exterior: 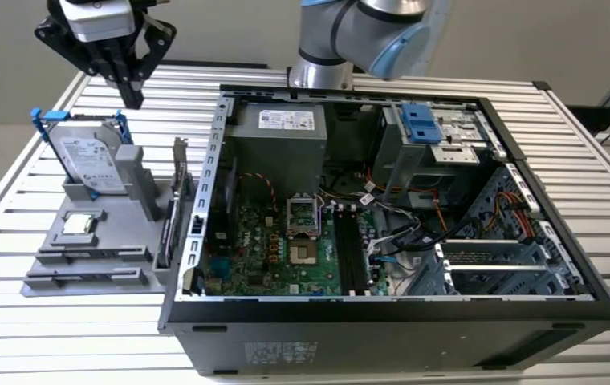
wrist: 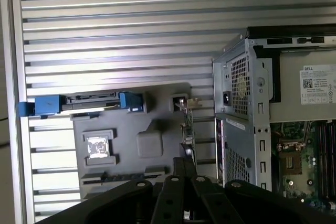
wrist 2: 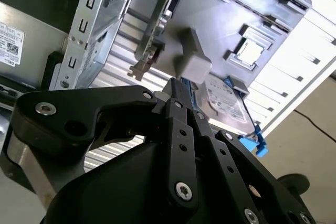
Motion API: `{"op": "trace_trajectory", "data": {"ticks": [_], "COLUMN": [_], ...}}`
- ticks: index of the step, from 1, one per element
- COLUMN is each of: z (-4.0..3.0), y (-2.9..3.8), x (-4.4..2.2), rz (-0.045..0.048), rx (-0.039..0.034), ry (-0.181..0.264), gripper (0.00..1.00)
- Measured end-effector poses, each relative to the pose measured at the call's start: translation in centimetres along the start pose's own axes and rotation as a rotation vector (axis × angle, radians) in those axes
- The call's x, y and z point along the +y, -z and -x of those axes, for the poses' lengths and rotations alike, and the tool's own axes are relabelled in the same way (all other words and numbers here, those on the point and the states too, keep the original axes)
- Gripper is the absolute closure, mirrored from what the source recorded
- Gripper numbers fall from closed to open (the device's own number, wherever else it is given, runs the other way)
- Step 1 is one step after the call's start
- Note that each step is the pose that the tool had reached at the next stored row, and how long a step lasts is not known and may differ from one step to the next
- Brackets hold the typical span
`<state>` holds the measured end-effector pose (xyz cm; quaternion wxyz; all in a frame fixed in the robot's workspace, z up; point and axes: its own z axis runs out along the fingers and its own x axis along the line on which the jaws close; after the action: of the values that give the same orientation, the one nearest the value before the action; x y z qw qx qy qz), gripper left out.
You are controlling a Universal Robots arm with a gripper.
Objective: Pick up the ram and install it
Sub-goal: 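Reach for the ram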
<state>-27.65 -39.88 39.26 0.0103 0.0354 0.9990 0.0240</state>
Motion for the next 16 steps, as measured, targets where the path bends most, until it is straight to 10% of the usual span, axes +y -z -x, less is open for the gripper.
{"op": "trace_trajectory", "data": {"ticks": [16], "z": [-1.51], "y": [0.04], "x": [-0.11], "rz": [0.0], "rx": [0.0], "ry": [0.0], "gripper": [1.0]}}
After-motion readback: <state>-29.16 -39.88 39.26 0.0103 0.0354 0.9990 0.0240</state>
